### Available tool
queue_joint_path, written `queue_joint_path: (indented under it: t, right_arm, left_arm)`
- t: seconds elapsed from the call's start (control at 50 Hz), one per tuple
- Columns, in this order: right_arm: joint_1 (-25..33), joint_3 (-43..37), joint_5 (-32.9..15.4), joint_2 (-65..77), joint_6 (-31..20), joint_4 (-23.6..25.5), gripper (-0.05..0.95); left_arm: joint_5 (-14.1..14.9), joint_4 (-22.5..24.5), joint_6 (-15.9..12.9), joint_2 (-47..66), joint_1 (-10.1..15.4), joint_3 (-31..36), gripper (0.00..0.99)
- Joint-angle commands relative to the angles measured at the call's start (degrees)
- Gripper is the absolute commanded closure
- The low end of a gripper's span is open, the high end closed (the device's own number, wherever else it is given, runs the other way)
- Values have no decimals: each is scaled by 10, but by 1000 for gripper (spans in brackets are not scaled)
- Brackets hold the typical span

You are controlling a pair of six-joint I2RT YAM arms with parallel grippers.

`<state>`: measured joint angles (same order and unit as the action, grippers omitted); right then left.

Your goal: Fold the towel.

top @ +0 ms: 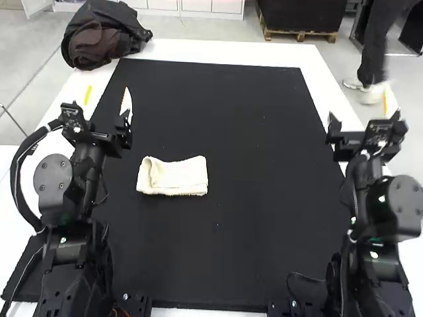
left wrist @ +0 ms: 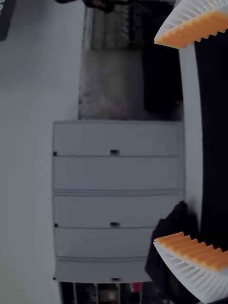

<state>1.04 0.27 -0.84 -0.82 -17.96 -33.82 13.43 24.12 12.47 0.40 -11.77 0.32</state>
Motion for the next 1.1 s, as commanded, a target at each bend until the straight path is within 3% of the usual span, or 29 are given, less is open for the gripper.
queue_joint_path:
  t: [0.0, 0.08, 0.24, 0.36, 0.42, 0.48, 0.62, 0.74, 1.08]
  right_arm:
    - [7, -1, 3, 6, 131, 24, -2]
    - [7, -1, 12, 6, 196, 81, -7]
    - [7, -2, 20, 6, 183, 148, -8]
    - [8, -2, 18, 6, 176, 203, -11]
    - [8, -2, 9, 6, 177, 233, -11]
    - [8, -2, -7, 6, 177, 265, -11]
    - [8, -2, -37, 6, 177, 320, -11]
    - [8, -2, -37, 7, 174, 323, -11]
    - [7, -3, -23, 7, 174, 326, -11]
  left_arm:
    - [-19, -23, 21, -7, 0, -2, 85]
    - [-19, -55, 29, -7, 1, -2, 85]
    - [-18, -108, 29, -7, 1, -1, 74]
    - [5, -135, 10, -7, 1, -1, 67]
    - [42, -153, -24, -6, 1, -2, 67]
    - [56, -175, -53, -7, 1, -2, 66]
    - [60, -204, -99, -7, 1, -1, 34]
    - [59, -240, -143, -7, 0, -2, 33]
    - [59, -242, -147, -7, -4, -2, 33]
